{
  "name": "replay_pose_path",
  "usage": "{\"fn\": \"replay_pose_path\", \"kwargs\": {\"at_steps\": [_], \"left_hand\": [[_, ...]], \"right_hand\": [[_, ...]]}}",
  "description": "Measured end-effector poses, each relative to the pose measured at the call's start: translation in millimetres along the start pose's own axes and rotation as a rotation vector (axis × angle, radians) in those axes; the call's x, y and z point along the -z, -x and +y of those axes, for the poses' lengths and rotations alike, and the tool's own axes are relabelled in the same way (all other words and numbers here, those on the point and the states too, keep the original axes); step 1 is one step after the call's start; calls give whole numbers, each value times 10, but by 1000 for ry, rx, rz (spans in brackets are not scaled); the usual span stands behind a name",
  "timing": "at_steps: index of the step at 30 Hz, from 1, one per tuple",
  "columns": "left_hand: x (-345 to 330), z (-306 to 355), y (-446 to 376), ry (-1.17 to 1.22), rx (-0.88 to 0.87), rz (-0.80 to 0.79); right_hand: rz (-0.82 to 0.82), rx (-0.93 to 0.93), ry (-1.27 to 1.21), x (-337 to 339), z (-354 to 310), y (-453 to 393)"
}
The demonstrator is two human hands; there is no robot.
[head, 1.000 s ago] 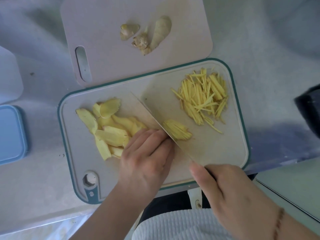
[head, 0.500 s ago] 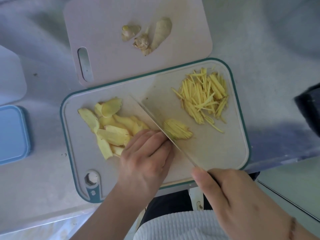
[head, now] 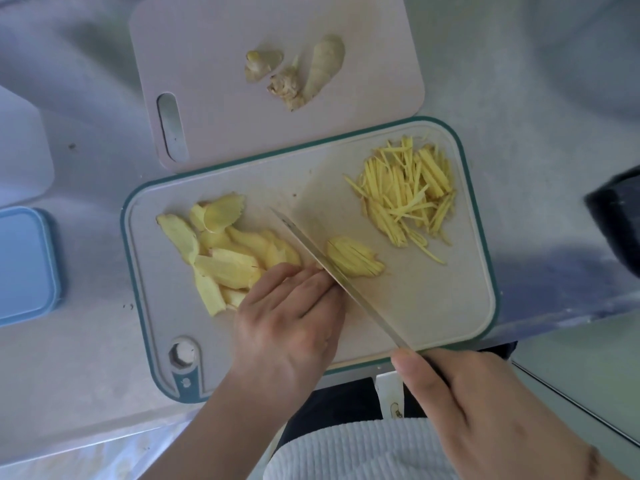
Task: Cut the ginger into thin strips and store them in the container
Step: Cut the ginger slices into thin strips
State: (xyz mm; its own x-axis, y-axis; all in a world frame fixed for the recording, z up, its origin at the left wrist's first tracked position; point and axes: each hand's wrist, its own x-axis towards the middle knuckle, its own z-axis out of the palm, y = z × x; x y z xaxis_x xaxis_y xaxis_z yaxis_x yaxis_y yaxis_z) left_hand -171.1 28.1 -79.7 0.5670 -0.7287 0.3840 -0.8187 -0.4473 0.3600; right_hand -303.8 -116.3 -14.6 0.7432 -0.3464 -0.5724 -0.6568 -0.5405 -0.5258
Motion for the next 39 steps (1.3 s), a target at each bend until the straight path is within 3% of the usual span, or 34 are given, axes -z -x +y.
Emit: {"fn": "replay_pose_path", "kwargs": {"at_steps": [5, 13, 18, 25, 29, 35, 39], "left_hand": [[20, -8, -71, 2, -12, -26], [135, -186, 39, 70, 0, -47], [191, -328, 28, 53, 66, 5], [276, -468, -31, 58, 81, -13], [504, -841, -195, 17, 230, 74], [585, -659, -388, -165, 119, -376], [505, -514, -457, -266, 67, -527]], "right_hand": [[-78, 46, -49, 14, -116, -254], [115, 58, -184, 150, -16, 71], [-131, 11, -168, 181, 110, -52], [-119, -34, -283, 436, 108, -505], [-129, 0, -328, 444, 29, -492], [-114, 19, -286, 482, 37, -349], [-86, 50, -260, 426, 121, -324]]}}
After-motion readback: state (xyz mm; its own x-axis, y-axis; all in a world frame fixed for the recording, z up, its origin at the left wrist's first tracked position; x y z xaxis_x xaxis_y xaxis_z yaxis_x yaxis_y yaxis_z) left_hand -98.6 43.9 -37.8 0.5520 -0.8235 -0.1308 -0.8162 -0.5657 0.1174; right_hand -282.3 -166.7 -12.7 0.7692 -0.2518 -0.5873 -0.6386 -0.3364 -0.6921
